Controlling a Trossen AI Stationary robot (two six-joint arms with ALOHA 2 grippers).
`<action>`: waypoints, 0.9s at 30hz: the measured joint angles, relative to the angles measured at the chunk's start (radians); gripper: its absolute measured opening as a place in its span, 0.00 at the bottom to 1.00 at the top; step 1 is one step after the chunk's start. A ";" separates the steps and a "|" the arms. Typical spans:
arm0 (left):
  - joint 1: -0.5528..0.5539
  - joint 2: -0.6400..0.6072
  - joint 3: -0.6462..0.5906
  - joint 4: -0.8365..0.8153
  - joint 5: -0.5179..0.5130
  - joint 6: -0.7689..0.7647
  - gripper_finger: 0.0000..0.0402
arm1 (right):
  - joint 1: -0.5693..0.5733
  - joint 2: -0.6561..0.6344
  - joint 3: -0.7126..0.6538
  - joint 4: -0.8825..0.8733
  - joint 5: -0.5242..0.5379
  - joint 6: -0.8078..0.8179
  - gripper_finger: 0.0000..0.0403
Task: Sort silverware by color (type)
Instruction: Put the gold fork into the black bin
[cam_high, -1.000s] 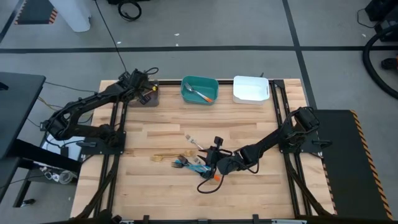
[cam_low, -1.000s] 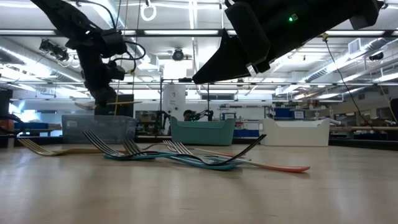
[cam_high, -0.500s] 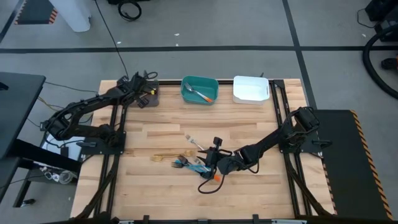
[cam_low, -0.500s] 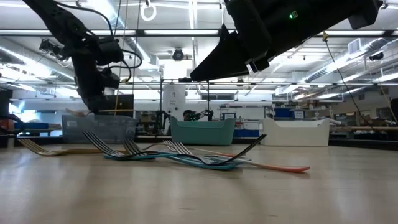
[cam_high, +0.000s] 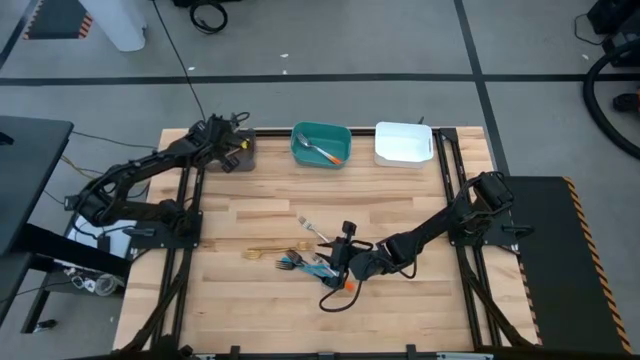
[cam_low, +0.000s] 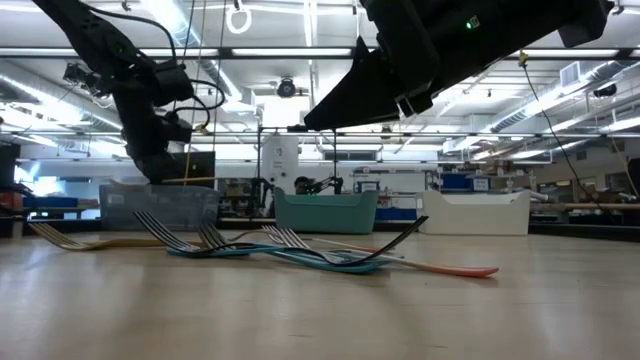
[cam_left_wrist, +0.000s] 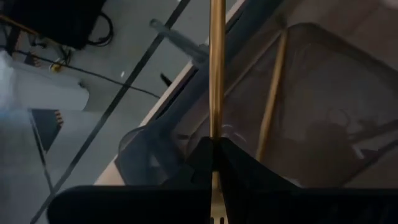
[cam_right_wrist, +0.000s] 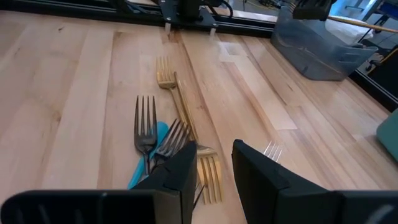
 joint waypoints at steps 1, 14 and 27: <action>0.009 0.000 0.000 -0.001 0.007 0.001 0.05 | 0.000 0.000 0.000 0.000 0.000 0.000 0.27; 0.031 0.000 0.000 -0.047 0.068 0.097 0.05 | 0.000 0.000 0.000 0.001 -0.001 0.001 0.27; 0.031 0.002 0.001 -0.079 0.083 0.156 0.05 | 0.000 0.000 0.000 0.015 -0.020 0.000 0.27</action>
